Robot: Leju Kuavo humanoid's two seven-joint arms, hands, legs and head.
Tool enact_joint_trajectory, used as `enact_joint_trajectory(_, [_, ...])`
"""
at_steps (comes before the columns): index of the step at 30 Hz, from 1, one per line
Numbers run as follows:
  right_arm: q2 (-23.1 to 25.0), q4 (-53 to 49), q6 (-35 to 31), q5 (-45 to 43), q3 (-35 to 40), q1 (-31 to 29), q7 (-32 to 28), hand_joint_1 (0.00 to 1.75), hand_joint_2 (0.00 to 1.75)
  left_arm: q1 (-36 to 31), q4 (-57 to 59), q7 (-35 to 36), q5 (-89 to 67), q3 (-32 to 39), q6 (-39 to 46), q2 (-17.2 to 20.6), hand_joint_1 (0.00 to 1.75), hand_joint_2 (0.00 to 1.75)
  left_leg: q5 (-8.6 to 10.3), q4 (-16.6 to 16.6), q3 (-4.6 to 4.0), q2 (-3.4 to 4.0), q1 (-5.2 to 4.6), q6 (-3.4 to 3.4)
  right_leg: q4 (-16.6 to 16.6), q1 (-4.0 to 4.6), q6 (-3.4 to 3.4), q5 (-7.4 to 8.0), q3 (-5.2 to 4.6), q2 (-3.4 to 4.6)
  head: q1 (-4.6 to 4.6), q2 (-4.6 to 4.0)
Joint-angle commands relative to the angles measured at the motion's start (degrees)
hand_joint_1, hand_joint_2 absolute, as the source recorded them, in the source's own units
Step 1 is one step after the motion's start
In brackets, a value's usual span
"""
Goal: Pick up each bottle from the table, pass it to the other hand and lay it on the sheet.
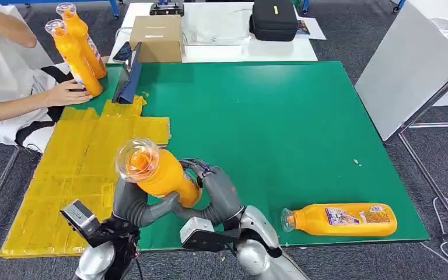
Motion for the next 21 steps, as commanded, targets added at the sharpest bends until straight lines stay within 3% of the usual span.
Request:
enact_joint_trajectory(1, [-3.02, -11.04, -10.21, -5.71, -8.52, 5.97, -4.4, 0.0, 1.75, -2.12, -2.17, -2.24, -11.09, 5.05, 15.93, 2.68, 1.75, 1.75, -0.05, -0.04, 0.17, -0.12, 0.0, 0.04, -0.05, 0.03, -0.07, -0.1, 0.24, -0.19, 0.02, 0.0])
enact_joint_trajectory(3, [-5.82, -18.94, -10.66, -7.86, -13.09, 10.62, -4.49, 0.0, 1.75, -3.42, -3.44, 1.44, -12.8, 10.64, 17.19, 7.0, 1.75, 1.75, -0.07, -0.01, 0.16, -0.18, 0.01, 0.04, -0.01, 0.04, -0.1, -0.14, 0.25, -0.26, 0.0, 0.0])
enact_joint_trajectory(5, [-6.18, -22.21, -9.44, -8.27, -16.92, 13.22, -5.04, 0.0, 1.75, -5.18, -2.15, 2.59, -18.96, 16.07, 17.92, 7.74, 1.75, 1.75, -0.06, -0.04, 0.18, -0.2, 0.01, 0.02, -0.03, 0.04, -0.11, -0.14, 0.26, -0.27, 0.0, 0.0])
enact_joint_trajectory(7, [-5.68, -22.93, -10.98, -4.76, -18.52, 13.96, -6.12, 0.0, 1.75, -8.74, 2.05, 6.2, -35.84, 19.13, 25.49, 7.94, 1.75, 1.75, -0.06, -0.07, 0.26, -0.2, 0.0, 0.02, -0.04, 0.03, -0.12, -0.14, 0.34, -0.27, 0.02, 0.0])
enact_joint_trajectory(13, [-6.59, -23.92, -10.21, -5.92, -17.71, 12.81, -5.93, 0.0, 1.75, -15.52, 17.98, 14.34, -56.44, 18.47, 27.78, 11.72, 1.75, 1.75, -0.04, -0.21, 0.58, -0.18, 0.01, 0.03, -0.15, 0.07, -0.21, -0.13, 0.6, -0.31, -0.02, 0.0])
enact_joint_trajectory(15, [-8.32, -25.14, -10.42, -3.32, -17.44, 12.38, -5.99, 0.0, 1.75, -17.74, 24.36, 17.16, -64.78, 15.78, 25.96, 13.58, 1.75, 1.75, 0.02, -0.17, 0.39, -0.18, -0.02, 0.03, -0.11, 0.01, -0.13, -0.07, 0.38, -0.3, 0.02, 0.0])
enact_joint_trajectory(17, [-10.63, -26.78, -10.52, -2.17, -17.51, 10.44, -5.77, 0.0, 1.75, -22.72, 36.74, 24.77, -80.71, 10.87, 27.73, 15.22, 1.75, 1.75, 0.06, -0.13, 0.31, -0.17, -0.02, 0.02, -0.07, -0.02, -0.1, -0.06, 0.31, -0.21, 0.0, 0.0])
enact_joint_trajectory(20, [-13.12, -27.7, -9.72, 0.6, -18.14, 7.78, -4.75, 0.0, 1.75, -28.76, 53.6, 27.04, -88.45, 6.11, 27.99, 15.3, 1.75, 1.75, 0.14, -0.18, 0.36, -0.33, -0.05, 0.04, -0.1, -0.05, -0.11, -0.03, 0.38, -0.44, 0.0, 0.0])
enact_joint_trajectory(21, [-13.12, -27.7, -9.72, 0.6, -18.14, 7.78, -4.75, 0.0, 1.75, -28.76, 53.6, 27.04, -88.45, 6.11, 27.99, 15.3, 1.75, 1.75, 0.13, -0.14, 0.28, -0.22, -0.06, 0.03, -0.05, -0.08, -0.07, -0.01, 0.26, -0.32, 0.02, 0.0])
